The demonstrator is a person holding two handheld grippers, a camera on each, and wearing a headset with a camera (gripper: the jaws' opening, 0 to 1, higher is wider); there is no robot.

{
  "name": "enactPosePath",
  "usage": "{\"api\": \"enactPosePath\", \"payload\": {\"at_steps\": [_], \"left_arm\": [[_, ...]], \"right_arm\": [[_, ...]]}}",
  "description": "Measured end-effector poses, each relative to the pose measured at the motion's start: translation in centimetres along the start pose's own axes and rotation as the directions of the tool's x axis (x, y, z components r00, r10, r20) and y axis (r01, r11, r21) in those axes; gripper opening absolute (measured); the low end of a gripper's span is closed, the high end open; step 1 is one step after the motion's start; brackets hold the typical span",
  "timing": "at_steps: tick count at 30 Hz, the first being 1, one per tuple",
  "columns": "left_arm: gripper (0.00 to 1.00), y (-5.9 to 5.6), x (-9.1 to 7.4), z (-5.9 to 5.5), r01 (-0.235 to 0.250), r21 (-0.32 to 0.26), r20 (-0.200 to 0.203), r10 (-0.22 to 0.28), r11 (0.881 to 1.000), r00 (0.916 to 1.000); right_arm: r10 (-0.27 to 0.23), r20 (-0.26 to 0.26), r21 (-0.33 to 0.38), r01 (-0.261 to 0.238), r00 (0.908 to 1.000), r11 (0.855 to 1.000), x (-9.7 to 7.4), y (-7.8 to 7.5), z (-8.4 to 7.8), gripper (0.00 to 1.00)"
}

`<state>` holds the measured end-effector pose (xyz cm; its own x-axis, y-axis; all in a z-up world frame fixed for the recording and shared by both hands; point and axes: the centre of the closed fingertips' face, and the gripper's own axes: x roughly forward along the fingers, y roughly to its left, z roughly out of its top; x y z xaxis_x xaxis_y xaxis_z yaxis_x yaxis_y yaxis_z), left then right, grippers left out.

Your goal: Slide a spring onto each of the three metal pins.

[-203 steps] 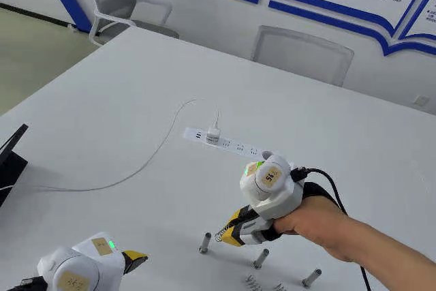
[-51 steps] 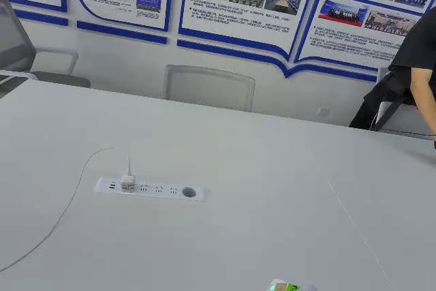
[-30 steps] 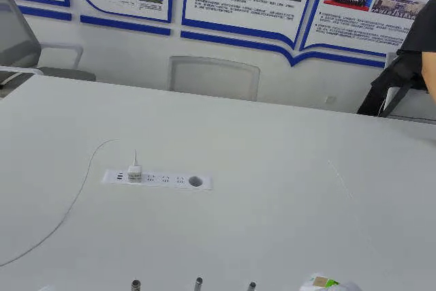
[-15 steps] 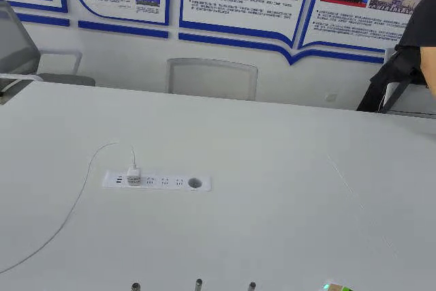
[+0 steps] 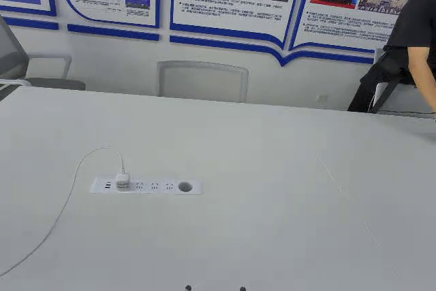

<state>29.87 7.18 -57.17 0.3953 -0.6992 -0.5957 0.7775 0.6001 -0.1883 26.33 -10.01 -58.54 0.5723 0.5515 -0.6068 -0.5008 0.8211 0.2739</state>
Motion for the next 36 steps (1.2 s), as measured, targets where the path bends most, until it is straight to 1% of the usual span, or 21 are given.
{"api": "enactPosePath", "payload": {"at_steps": [4,9,14,19,23,27,30,36], "left_arm": [[0.73,-0.6,0.7,0.4,0.015,0.015,-0.006,-0.015,1.000,0.9999],[0.73,-1.2,1.6,0.6,0.039,0.042,-0.022,-0.038,0.998,0.9990],[0.73,-2.2,2.5,0.7,0.070,0.093,-0.049,-0.066,0.993,0.9966],[0.73,-2.8,3.3,1.0,0.092,0.117,-0.063,-0.086,0.989,0.9944],[0.73,-3.0,3.9,1.3,0.107,0.131,-0.070,-0.099,0.986,0.9926],[0.73,-3.2,4.5,1.5,0.122,0.159,-0.084,-0.110,0.980,0.9904],[0.73,-3.3,5.0,1.7,0.137,0.181,-0.097,-0.121,0.974,0.9879],[0.73,-3.6,6.3,1.5,0.173,0.214,-0.132,-0.147,0.961,0.9803]], "right_arm": [[-0.004,-0.006,0.003,0.004,1.0000,1.000,-0.1,-0.1,-0.5,0.83],[0.000,-0.007,0.011,0.000,1.0000,1.000,-0.5,0.0,-0.9,0.83],[0.000,0.001,0.016,0.000,1.0000,1.000,-0.8,-0.1,-0.9,0.83],[0.000,0.002,0.012,0.000,1.0000,1.000,-0.8,-0.1,-0.9,0.84],[-0.003,0.000,-0.002,0.003,1.0000,1.000,-0.9,-0.1,-0.9,0.84],[0.001,0.005,0.001,-0.001,1.0000,1.000,-1.1,0.0,-1.1,0.84],[0.002,-0.004,0.002,-0.002,1.0000,1.000,-1.2,0.0,-1.4,0.84],[0.001,-0.003,0.010,-0.001,1.0000,1.000,-1.4,-0.2,-1.5,0.84]]}}
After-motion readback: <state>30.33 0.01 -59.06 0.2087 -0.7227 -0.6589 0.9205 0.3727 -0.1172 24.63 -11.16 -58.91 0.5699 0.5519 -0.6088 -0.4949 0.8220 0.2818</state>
